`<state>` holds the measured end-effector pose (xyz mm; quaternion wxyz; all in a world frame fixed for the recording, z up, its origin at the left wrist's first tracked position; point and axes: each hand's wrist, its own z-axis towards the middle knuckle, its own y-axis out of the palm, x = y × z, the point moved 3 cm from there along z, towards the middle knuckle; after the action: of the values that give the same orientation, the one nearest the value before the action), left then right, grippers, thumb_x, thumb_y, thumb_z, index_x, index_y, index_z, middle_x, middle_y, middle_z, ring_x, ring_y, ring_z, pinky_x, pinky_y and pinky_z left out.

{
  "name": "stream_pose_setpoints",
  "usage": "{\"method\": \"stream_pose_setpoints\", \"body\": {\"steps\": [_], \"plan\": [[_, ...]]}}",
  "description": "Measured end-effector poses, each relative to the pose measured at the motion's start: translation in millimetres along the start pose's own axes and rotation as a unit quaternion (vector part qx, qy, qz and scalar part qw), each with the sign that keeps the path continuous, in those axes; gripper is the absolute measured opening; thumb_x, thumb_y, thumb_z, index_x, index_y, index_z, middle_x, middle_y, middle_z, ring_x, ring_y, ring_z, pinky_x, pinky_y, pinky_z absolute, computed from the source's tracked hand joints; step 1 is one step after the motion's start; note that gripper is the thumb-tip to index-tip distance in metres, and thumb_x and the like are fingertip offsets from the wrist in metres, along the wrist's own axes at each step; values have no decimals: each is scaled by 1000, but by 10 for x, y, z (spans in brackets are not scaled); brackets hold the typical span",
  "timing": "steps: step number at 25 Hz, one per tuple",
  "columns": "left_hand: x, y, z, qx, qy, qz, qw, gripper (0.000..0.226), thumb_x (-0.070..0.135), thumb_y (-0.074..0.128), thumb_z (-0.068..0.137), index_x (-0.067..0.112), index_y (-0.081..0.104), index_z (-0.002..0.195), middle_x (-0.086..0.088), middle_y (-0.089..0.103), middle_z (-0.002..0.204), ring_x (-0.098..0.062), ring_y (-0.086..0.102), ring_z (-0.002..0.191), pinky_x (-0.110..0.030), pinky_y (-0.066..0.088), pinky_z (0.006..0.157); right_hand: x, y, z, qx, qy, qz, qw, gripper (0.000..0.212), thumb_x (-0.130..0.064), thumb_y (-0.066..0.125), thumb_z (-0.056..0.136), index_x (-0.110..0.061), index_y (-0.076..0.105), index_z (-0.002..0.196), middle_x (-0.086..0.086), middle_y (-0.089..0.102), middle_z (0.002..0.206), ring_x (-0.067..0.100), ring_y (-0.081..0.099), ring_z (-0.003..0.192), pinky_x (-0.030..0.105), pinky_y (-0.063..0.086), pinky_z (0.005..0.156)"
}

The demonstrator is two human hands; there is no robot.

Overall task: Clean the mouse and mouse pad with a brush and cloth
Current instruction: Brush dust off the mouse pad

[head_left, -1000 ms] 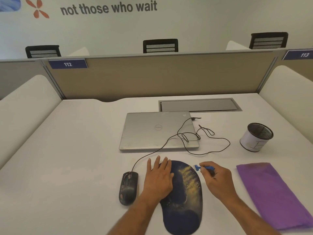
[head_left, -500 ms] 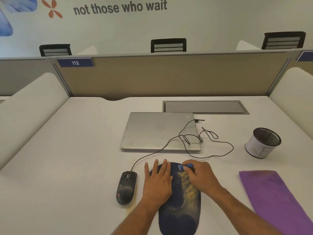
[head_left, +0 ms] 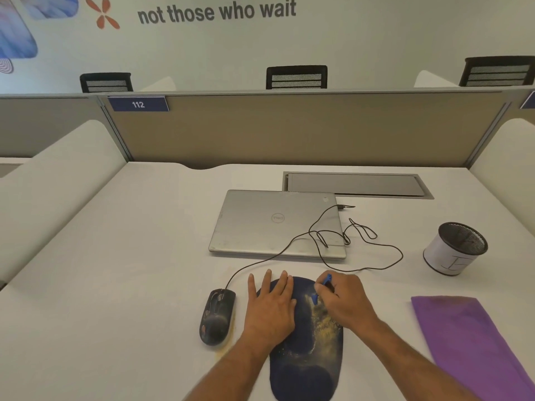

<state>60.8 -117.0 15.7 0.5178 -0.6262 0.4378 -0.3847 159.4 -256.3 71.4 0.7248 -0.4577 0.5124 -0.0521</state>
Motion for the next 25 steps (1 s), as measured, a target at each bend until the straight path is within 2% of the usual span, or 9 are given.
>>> {"method": "stream_pose_setpoints", "body": {"steps": [3, 5, 7, 10, 12, 16, 18, 22, 25], "plan": [[-3, -41, 7, -9, 0, 3, 1000, 60, 48, 15, 106, 25, 1, 160, 5, 3, 168, -30, -9, 154, -62, -15, 117, -18, 25, -6, -8, 3, 3, 1000, 12, -24, 56, 92, -21, 68, 88, -4, 68, 77, 9, 62, 70, 13, 46, 62], [-7, -59, 5, -16, -2, 0, 1000, 60, 49, 16, 107, 26, 2, 160, 6, 3, 168, -30, -9, 154, -63, -14, 117, -15, 56, -24, -32, 17, -10, 999, 13, -22, 56, 91, -19, 67, 85, -1, 67, 75, 13, 61, 69, 20, 53, 62], [-10, -78, 6, -22, -3, 0, 1000, 59, 49, 16, 107, 27, 2, 160, 7, 3, 168, -30, -8, 154, -63, -14, 117, -10, 43, -22, -3, 17, 18, 1000, 15, -19, 56, 90, -18, 67, 79, 0, 66, 69, 14, 61, 65, 28, 54, 62], [-13, -100, 8, -28, -4, -3, 1000, 59, 49, 17, 107, 28, 2, 160, 7, 2, 168, -30, -8, 154, -63, -13, 117, -38, 68, -41, -6, 13, 12, 1000, 13, -22, 56, 91, -21, 68, 85, -3, 68, 73, 12, 62, 68, 20, 51, 63], [-9, -107, 8, -33, -4, -5, 999, 59, 49, 17, 107, 28, 2, 160, 7, 2, 168, -30, -7, 154, -63, -13, 117, -29, 80, -52, -29, 22, -1, 999, 14, -20, 56, 90, -19, 67, 82, 2, 67, 72, 14, 61, 66, 23, 52, 60], [-8, -85, 4, -36, -10, -12, 999, 60, 50, 17, 107, 28, 0, 160, 7, 1, 168, -30, -7, 154, -62, -12, 118, -60, 39, -64, 15, 17, 40, 999, 15, -21, 55, 92, -21, 66, 82, -2, 67, 72, 12, 62, 66, 20, 50, 61], [-6, -73, 5, -31, -11, -18, 999, 60, 49, 17, 107, 28, 0, 160, 8, 1, 168, -30, -6, 154, -62, -11, 118, -55, 94, -70, -24, 25, 15, 999, 15, -22, 54, 93, -20, 67, 85, -2, 68, 75, 11, 61, 69, 18, 49, 62], [4, -72, -3, -22, -15, -26, 999, 59, 48, 19, 107, 27, 3, 160, 7, 3, 168, -30, -3, 154, -62, -10, 119, 8, 63, -58, 6, 32, 41, 999, 26, -23, 50, 88, -14, 61, 67, 1, 62, 60, 14, 57, 56, 36, 52, 57], [3, -76, -11, -18, -14, -32, 999, 59, 47, 20, 107, 27, 4, 160, 8, 5, 168, -30, -2, 154, -62, -10, 119, -21, 51, -53, 4, 23, 44, 999, 19, -20, 55, 90, -20, 68, 77, -4, 68, 69, 10, 62, 66, 25, 51, 62]]}}
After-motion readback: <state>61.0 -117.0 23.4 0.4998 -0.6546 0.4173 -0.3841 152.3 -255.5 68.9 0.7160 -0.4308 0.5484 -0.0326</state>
